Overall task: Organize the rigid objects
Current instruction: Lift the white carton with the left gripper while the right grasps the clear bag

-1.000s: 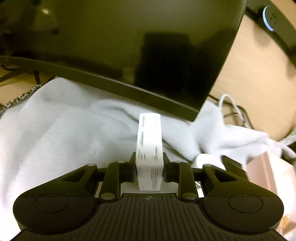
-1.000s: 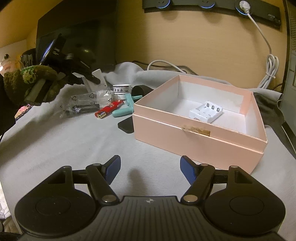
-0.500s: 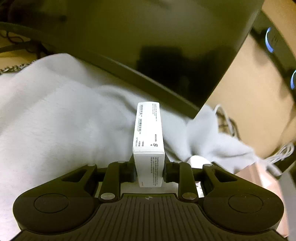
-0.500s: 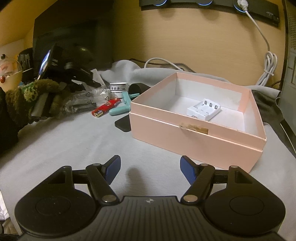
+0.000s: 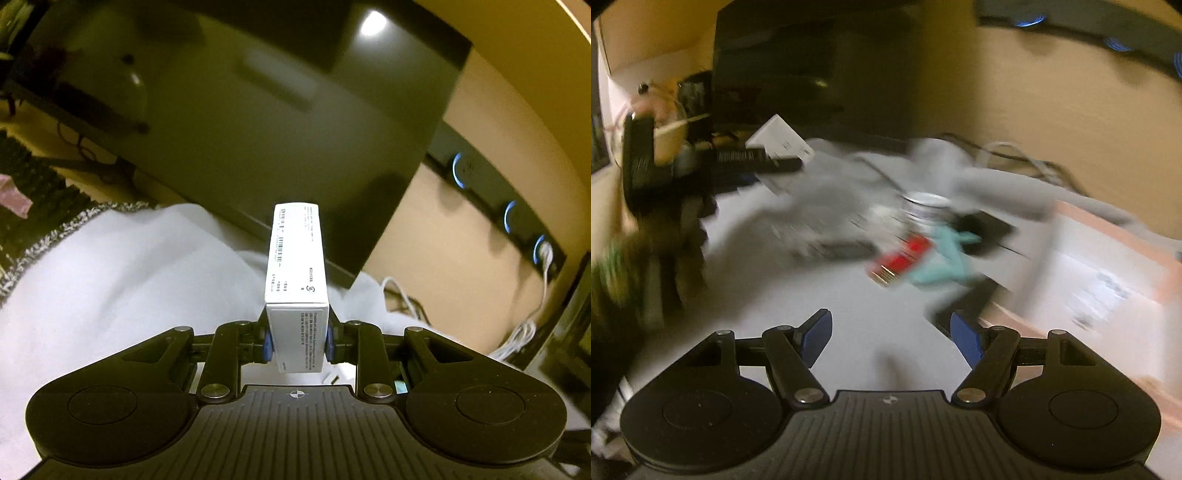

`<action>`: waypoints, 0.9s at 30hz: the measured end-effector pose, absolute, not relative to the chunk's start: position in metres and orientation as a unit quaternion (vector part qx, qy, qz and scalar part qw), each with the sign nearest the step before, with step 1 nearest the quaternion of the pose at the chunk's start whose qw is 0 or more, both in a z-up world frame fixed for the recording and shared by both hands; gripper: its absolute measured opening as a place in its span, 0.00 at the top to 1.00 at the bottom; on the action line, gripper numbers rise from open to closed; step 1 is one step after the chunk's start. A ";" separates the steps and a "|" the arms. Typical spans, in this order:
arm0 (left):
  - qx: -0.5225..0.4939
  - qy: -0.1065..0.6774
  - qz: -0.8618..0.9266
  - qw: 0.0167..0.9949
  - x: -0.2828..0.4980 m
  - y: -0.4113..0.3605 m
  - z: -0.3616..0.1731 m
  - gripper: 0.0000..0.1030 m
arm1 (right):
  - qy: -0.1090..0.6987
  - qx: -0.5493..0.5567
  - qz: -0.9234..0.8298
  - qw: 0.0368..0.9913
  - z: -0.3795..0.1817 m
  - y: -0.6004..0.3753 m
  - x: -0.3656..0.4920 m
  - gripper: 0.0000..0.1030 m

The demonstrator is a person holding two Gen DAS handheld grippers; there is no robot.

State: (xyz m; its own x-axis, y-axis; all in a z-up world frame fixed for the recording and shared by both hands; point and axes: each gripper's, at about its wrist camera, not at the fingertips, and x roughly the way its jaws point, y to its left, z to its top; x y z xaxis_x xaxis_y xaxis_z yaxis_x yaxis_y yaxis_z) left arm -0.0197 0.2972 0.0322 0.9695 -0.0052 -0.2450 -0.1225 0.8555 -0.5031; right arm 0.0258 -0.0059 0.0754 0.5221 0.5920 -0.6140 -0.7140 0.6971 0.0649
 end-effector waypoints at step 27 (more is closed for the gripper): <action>-0.294 0.107 0.024 0.949 -0.027 0.312 0.027 0.73 | 0.375 -0.094 0.339 0.858 0.046 0.024 0.063 0.53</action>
